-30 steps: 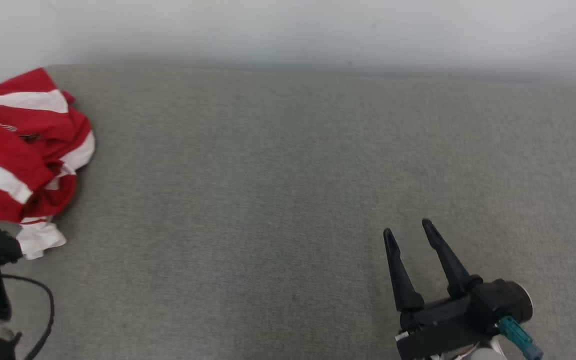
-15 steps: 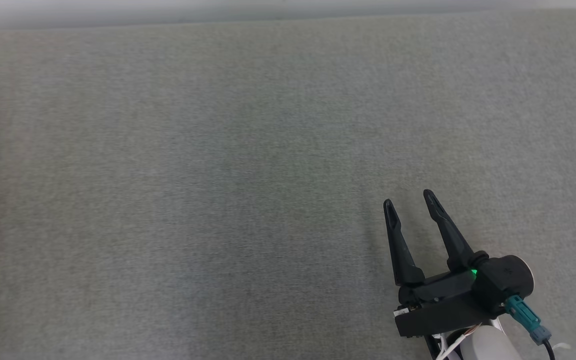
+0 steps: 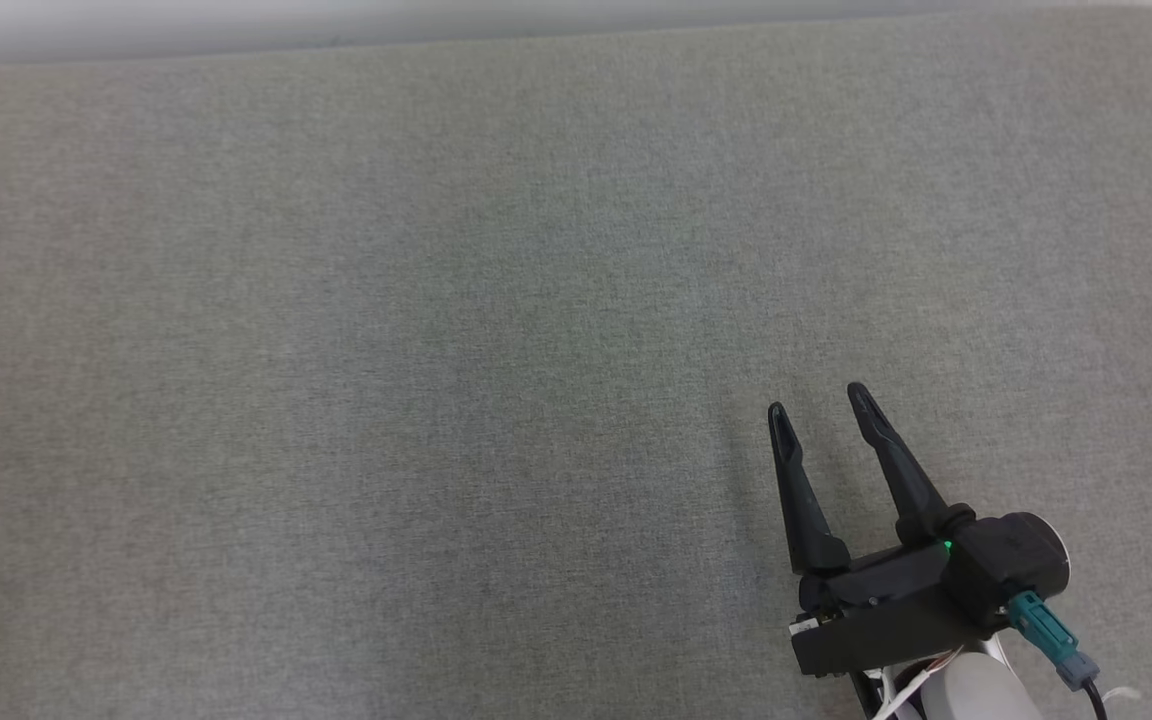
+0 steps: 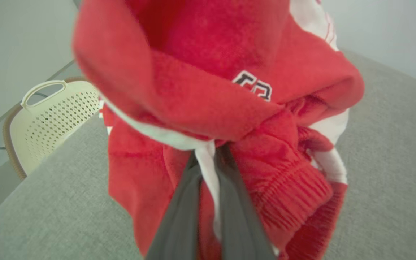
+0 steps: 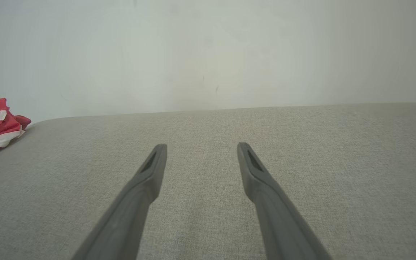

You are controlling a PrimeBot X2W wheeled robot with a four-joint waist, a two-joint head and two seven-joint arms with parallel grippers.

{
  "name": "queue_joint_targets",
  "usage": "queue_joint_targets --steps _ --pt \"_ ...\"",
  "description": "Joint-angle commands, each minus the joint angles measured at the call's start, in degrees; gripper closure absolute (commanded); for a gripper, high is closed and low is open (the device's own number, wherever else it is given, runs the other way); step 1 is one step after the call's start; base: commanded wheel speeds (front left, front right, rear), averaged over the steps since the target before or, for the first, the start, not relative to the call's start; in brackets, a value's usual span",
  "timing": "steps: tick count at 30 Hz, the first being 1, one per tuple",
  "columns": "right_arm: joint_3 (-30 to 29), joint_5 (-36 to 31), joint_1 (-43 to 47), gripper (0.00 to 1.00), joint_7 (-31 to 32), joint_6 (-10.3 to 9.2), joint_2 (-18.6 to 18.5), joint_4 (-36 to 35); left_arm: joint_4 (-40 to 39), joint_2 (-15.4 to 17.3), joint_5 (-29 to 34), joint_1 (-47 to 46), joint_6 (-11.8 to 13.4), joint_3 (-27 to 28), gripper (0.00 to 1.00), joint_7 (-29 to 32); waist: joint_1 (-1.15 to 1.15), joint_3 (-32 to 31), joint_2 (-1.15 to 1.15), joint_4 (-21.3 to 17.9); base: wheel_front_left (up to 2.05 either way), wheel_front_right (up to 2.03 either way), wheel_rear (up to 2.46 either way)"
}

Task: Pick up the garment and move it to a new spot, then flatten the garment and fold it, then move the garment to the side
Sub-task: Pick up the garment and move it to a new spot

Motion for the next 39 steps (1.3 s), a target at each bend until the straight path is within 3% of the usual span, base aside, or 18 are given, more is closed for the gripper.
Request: queue_joint_targets --steps 1,6,13,23,30,32,39 --pt "-0.2 -0.1 0.2 0.00 -0.2 0.19 -0.1 0.2 -0.2 0.6 0.0 -1.1 -0.2 -0.3 1.00 -1.4 0.00 -0.9 -0.01 0.6 0.00 0.00 0.00" --pt "-0.6 0.4 1.4 0.00 -0.2 0.19 -0.1 0.5 -2.6 1.2 1.1 -3.1 -1.3 -2.3 1.00 -6.6 0.00 -2.7 -0.01 2.0 0.00 0.00 0.00" --pt "-1.0 0.9 2.4 0.00 -0.2 0.19 -0.1 0.6 -10.3 -0.4 0.7 -6.6 -2.6 -5.5 1.00 -11.2 0.00 -4.7 -0.01 3.2 0.00 0.00 0.00" --pt "-1.3 2.1 2.8 0.00 -0.2 0.19 -0.1 0.5 -26.7 -4.7 -2.4 -5.8 -2.8 -13.4 1.00 -11.1 0.00 -6.1 -0.01 -0.2 0.00 0.00 0.00" --pt "-1.9 3.4 3.5 0.00 -0.2 0.19 0.0 0.7 -43.0 -11.0 -5.2 -3.2 -2.8 -18.7 1.00 -6.4 0.00 -6.4 -0.01 -5.4 0.00 0.00 0.00" --pt "-2.5 3.8 3.8 0.00 -0.2 0.19 0.0 0.8 -48.9 -14.1 -5.5 -1.6 -2.8 -21.5 1.00 -3.7 0.00 -6.3 -0.01 -7.5 0.00 0.00 0.00" --pt "-3.1 5.0 3.3 0.00 -0.2 0.19 0.0 0.9 -55.4 -20.3 -5.4 3.4 -2.7 -29.1 1.00 0.1 0.00 -5.5 -0.01 -11.4 0.00 0.00 0.00"
